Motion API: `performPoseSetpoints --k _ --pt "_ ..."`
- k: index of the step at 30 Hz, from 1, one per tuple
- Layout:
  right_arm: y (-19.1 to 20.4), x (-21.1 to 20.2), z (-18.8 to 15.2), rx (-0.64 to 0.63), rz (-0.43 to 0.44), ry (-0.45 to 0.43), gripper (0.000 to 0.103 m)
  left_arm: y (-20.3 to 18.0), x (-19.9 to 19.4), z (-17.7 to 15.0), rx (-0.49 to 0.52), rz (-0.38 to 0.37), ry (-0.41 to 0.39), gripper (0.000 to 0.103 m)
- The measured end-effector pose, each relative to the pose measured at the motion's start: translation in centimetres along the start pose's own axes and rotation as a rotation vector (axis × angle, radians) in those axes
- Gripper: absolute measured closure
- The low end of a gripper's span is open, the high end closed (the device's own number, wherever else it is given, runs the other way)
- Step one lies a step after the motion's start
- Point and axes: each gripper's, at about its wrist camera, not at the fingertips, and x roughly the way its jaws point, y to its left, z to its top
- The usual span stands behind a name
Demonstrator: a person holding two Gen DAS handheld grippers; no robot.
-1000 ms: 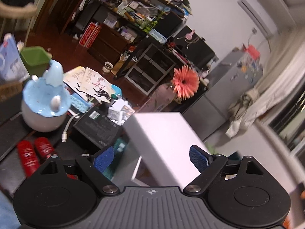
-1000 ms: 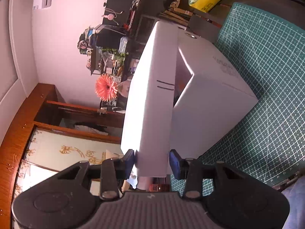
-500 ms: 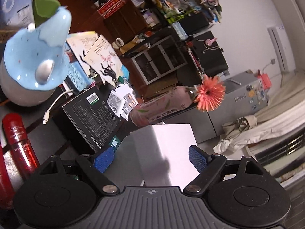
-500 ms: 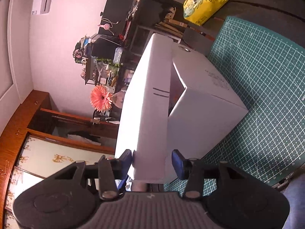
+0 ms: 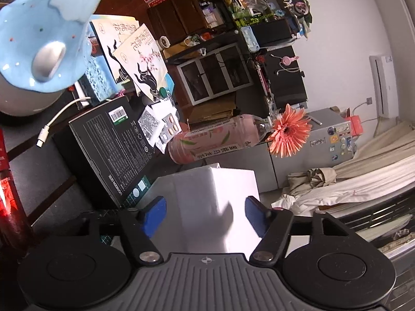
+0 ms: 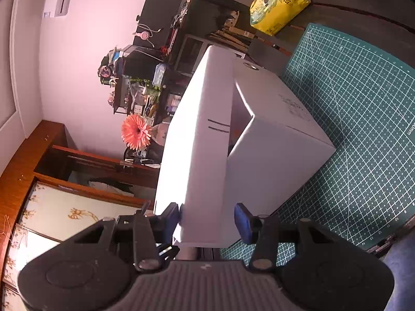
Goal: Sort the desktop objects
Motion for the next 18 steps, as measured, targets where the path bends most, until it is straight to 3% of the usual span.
performPoseSetpoints --k 5,10,18 --pt "0.5 0.0 0.0 -0.031 -0.012 -0.001 0.057 -0.2 0.3 -0.4 0.007 0.006 0.013 0.058" --pt "1.0 0.1 -0.1 -0.062 -0.01 -0.001 0.066 0.0 0.2 -0.5 -0.005 0.007 0.01 0.058" --pt "1.4 -0.1 0.4 -0.098 -0.022 -0.027 0.066 -0.7 -0.8 -1.2 0.014 0.012 0.016 0.058"
